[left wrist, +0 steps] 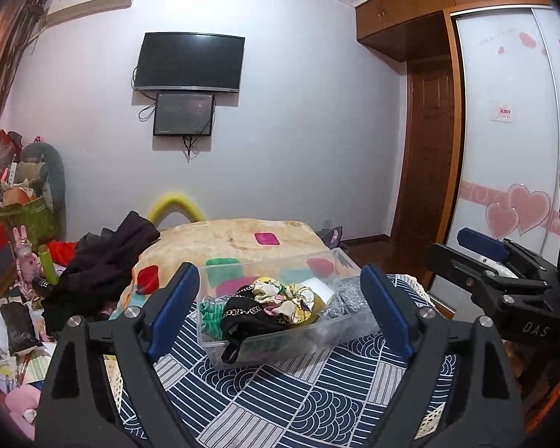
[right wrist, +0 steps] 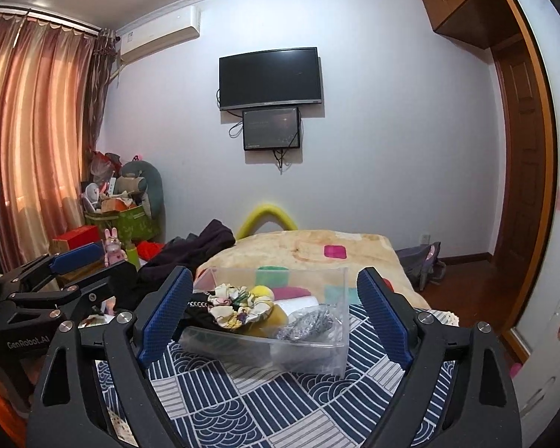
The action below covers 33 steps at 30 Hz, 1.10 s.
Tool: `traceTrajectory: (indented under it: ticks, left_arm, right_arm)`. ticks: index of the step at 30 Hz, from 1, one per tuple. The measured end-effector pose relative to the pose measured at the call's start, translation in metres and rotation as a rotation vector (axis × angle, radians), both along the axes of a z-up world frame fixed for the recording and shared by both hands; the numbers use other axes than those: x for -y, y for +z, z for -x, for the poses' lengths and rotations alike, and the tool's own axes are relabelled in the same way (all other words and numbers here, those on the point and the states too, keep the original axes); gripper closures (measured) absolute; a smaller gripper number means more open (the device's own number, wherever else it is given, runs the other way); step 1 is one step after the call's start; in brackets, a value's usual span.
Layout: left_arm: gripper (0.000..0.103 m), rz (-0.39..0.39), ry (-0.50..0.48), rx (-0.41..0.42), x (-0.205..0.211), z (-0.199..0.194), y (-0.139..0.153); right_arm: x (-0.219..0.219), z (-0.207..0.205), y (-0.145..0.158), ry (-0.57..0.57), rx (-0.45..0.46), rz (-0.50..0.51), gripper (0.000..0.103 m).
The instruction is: Organize soft objects
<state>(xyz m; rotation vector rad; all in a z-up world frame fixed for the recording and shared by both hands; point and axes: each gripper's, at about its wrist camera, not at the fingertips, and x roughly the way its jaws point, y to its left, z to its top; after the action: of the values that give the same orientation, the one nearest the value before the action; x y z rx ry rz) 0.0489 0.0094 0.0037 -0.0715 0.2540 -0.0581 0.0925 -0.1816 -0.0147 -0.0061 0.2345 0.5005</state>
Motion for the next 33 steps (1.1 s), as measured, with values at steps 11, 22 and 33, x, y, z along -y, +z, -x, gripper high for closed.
traceTrajectory:
  ticks: [11,22,33]
  left_arm:
    - [0.012,0.01,-0.001,-0.004,-0.0014,0.0009,-0.0005]
    - [0.012,0.002,0.003,-0.007,0.001,0.0018,-0.0021]
    - [0.012,0.011,-0.004,-0.005,0.001,0.0034,-0.0022]
  right_arm:
    - [0.0011,0.0004,-0.0006,-0.001,0.001,0.0,0.011]
    - [0.0021,0.0021,0.0025,-0.007,0.004,-0.006,0.008]
    - [0.0018,0.0026,0.0045,-0.003,-0.002,-0.005,0.006]
